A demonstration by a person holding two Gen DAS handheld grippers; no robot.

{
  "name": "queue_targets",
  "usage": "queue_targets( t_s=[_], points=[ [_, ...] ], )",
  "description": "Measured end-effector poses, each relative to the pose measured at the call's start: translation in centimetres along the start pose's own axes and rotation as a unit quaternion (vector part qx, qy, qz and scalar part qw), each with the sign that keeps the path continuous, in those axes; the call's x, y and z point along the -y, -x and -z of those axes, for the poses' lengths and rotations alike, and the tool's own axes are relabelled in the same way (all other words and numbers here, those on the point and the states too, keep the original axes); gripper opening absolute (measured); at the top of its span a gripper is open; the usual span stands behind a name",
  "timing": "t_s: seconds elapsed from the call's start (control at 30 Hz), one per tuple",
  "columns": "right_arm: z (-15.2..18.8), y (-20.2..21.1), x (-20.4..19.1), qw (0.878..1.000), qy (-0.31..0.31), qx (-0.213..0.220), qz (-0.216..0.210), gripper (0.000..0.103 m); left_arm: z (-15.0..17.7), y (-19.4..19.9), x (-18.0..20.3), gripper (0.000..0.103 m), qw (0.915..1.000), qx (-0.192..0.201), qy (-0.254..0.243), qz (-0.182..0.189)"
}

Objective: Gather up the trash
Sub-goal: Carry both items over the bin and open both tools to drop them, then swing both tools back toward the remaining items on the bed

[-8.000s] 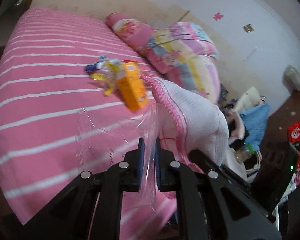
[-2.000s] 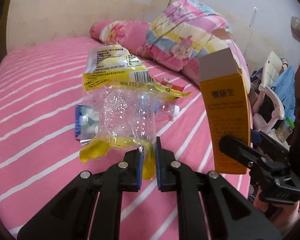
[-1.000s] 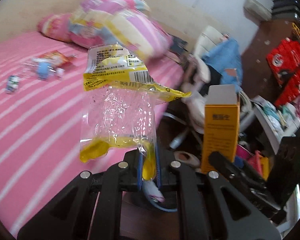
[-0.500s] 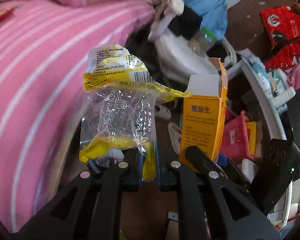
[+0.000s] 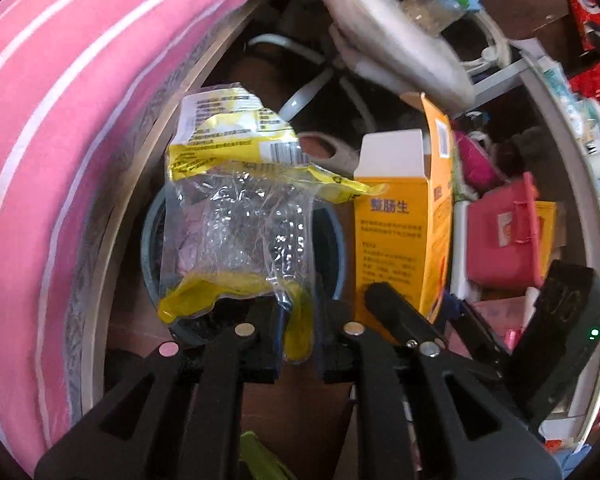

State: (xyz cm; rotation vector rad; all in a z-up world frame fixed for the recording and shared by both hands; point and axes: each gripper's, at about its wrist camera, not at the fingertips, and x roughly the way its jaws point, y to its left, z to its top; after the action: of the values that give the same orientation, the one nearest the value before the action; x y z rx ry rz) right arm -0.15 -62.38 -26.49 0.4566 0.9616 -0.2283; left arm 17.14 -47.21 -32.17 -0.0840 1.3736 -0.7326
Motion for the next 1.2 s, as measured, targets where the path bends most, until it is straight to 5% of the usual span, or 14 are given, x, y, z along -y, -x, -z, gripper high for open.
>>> queue_targets(
  t_s=[0.07,0.1,0.47,0.67,0.87,0.97,1.2],
  points=[
    [-0.1,-1.0,0.2,1.000,0.004,-0.009,0.017,0.084,-0.6,-0.7,-0.4,0.056,0.9997,-0.009,0.019,-0.015],
    [-0.1,-1.1,0.1,1.000,0.004,-0.010,0.025,0.089,-0.7,-0.8,-0.5,0.062,0.9996,-0.005,0.026,-0.014],
    [1.1,0.7,-1.7,1.000,0.013,-0.005,0.022,0.092,-1.0,1.7,-1.7,0.069,0.9974,0.030,0.064,0.018],
    [-0.1,4.2,-6.8,0.998,0.049,0.028,-0.003,0.092,0.0,7.9,-3.2,0.071,0.9879,0.110,0.099,0.046],
    [-2.0,7.6,-14.9,0.991,0.094,0.078,-0.050,0.092,2.8,18.6,-6.3,0.082,0.9596,0.236,0.131,0.079],
    [-2.9,8.9,-20.4,0.983,0.122,0.108,-0.091,0.093,4.7,24.8,-9.8,0.088,0.9422,0.303,0.130,0.061],
    [-3.6,6.4,-34.8,0.961,0.192,0.106,-0.170,0.095,8.2,32.5,-22.5,0.088,0.9109,0.354,0.211,0.016]
  ],
)
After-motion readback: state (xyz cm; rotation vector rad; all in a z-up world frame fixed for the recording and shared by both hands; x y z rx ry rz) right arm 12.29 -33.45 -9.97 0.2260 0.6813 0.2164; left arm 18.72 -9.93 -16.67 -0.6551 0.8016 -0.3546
